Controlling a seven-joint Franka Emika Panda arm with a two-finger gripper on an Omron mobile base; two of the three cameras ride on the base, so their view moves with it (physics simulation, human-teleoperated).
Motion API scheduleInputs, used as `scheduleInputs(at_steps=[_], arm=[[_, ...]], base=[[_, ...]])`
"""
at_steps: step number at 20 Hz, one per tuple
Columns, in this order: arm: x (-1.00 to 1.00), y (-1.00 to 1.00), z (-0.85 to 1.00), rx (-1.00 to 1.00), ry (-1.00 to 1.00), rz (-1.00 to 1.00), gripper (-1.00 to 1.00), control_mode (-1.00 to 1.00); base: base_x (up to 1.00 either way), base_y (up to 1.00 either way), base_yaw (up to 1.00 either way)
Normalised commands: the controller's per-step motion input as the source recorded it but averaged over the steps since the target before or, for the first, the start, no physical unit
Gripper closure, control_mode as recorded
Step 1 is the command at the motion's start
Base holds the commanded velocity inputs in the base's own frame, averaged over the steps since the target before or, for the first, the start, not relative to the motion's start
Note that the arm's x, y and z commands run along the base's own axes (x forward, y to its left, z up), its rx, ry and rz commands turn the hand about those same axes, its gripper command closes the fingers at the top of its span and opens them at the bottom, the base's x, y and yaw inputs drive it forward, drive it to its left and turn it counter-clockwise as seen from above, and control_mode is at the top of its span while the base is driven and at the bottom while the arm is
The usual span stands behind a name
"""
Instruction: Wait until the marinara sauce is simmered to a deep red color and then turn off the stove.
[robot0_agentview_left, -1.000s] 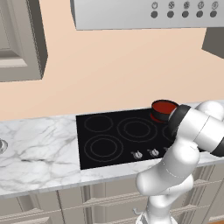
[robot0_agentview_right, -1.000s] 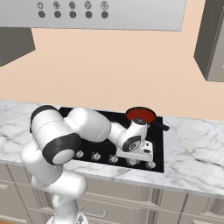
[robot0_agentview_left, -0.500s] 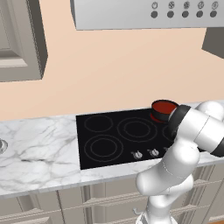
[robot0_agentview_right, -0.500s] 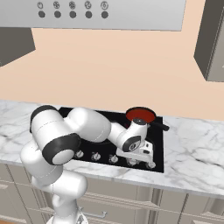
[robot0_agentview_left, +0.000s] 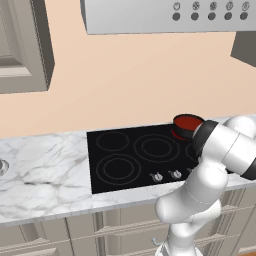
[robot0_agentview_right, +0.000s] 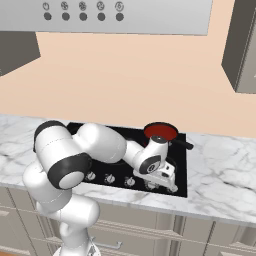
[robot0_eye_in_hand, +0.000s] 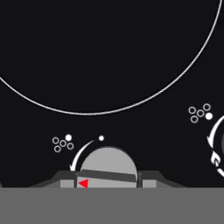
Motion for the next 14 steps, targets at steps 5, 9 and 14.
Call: scheduleInputs(at_steps=[5, 9, 14], arm=[[-0.03, 0.00, 0.00, 0.00, 0.00, -0.19, 1.00, -1.00], [-0.03, 0.00, 0.00, 0.00, 0.00, -0.19, 1.00, -1.00], [-0.02, 0.00, 0.00, 0.00, 0.00, -0.20, 1.00, -1.00]], base=[[0.00, 0.00, 0.00], [0.00, 0.00, 0.00], [0.00, 0.00, 0.00]])
